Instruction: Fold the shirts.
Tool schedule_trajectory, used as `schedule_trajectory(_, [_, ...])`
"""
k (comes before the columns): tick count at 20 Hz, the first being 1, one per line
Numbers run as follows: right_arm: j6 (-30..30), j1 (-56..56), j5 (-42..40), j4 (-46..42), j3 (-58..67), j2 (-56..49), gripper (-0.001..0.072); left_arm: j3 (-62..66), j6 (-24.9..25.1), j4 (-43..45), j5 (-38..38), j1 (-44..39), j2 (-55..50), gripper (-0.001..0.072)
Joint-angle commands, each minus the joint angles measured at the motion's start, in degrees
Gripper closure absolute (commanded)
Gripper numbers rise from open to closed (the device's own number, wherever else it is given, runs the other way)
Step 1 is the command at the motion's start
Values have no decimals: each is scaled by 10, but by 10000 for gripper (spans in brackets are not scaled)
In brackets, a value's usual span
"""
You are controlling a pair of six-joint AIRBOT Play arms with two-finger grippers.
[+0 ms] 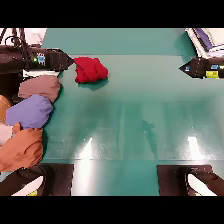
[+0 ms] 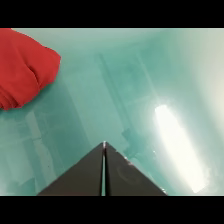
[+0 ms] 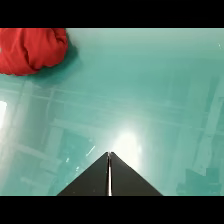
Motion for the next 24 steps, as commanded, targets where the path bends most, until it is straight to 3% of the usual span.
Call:
schedule_trajectory(1, [0, 1, 0, 0, 0, 0, 694, 0, 0, 0, 0, 0, 0, 685])
schedule_trajectory(13, [0, 1, 0, 0, 0, 0, 693, 0, 0, -7, 0, 0, 0, 685])
schedule_trajectory(15, [0, 1, -1, 1, 0, 0, 693, 0, 1, 2, 34, 0, -2, 684])
schedule_trajectory(16, [0, 1, 0, 1, 0, 0, 693, -1, 1, 27, 59, 0, -4, 632])
schedule_trajectory(17, [0, 1, -1, 1, 0, 0, 693, -1, 0, 50, 81, 0, -11, 360])
schedule_trajectory(18, [0, 1, -5, 1, 0, 0, 693, -2, -2, 72, 100, 1, -24, 200])
schedule_trajectory(24, [0, 1, -14, 1, 0, 0, 693, -4, -5, 92, 178, 1, -206, 201])
